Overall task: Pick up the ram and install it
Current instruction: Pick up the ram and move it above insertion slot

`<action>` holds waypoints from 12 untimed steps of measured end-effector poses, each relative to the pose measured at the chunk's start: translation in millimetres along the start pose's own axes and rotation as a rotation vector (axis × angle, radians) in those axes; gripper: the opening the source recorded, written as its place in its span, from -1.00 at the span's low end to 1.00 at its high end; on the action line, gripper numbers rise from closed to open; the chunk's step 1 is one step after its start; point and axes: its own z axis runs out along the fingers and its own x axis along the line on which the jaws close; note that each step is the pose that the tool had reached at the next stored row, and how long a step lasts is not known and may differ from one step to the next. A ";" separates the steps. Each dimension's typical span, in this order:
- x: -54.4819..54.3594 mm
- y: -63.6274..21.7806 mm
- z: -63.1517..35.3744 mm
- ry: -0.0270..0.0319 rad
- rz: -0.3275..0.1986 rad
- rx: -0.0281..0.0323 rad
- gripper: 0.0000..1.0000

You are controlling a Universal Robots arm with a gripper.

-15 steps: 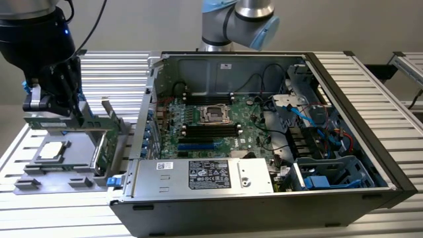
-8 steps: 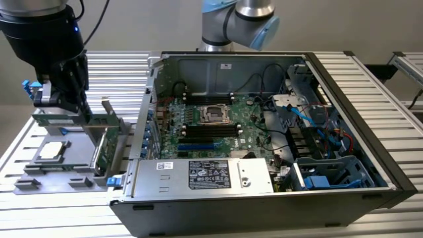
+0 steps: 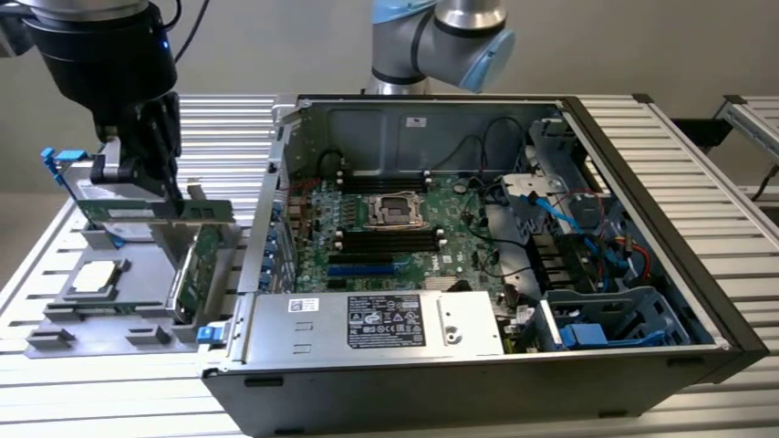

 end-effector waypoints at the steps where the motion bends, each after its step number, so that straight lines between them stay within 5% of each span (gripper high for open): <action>1: -1.5 -1.5 -0.3 0.0000 0.000 0.0000 -0.73; 12: -18.6 -22.3 -8.8 0.0011 0.000 0.0010 -0.73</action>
